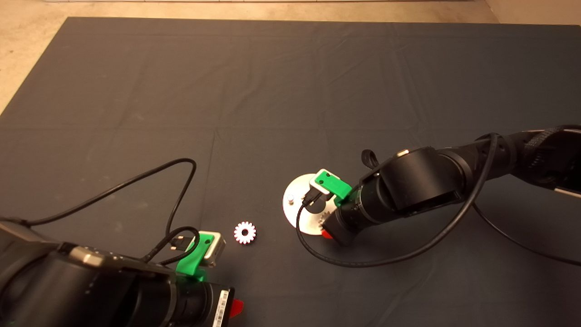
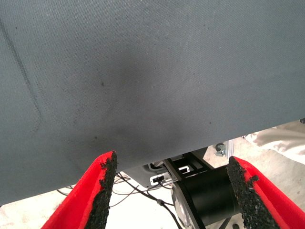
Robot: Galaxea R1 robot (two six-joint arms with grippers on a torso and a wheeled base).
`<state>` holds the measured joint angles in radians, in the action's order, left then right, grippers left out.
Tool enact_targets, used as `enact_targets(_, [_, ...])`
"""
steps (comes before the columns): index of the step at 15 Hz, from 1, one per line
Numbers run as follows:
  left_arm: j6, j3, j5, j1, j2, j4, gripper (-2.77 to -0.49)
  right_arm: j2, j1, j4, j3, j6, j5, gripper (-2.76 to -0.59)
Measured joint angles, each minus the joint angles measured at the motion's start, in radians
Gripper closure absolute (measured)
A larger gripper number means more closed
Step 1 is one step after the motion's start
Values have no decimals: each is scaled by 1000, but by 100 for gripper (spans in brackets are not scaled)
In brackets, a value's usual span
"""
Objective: Install three planetary gears onto the carrier pins
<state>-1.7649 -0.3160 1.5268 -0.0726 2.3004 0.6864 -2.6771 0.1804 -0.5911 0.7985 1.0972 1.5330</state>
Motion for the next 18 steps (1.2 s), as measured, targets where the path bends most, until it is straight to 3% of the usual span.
enact_targets(5, [0,0,0,0,-2,0,-162,7,0,1,-15,0,0,-190])
enact_targets(10, [0,0,0,0,-7,0,-162,7,13,13,-48,4,0,-190])
enact_targets(12, [0,0,0,0,-11,0,-162,14,44,24,-72,12,0,-190])
enact_targets(14, [0,0,0,0,-19,0,-162,53,99,43,-106,20,-7,-190])
enact_targets(16, [0,0,0,0,-18,0,-162,121,159,64,-135,26,-6,-190])
enact_targets(18, [0,0,0,0,-20,0,-162,234,184,101,-172,26,-6,-190])
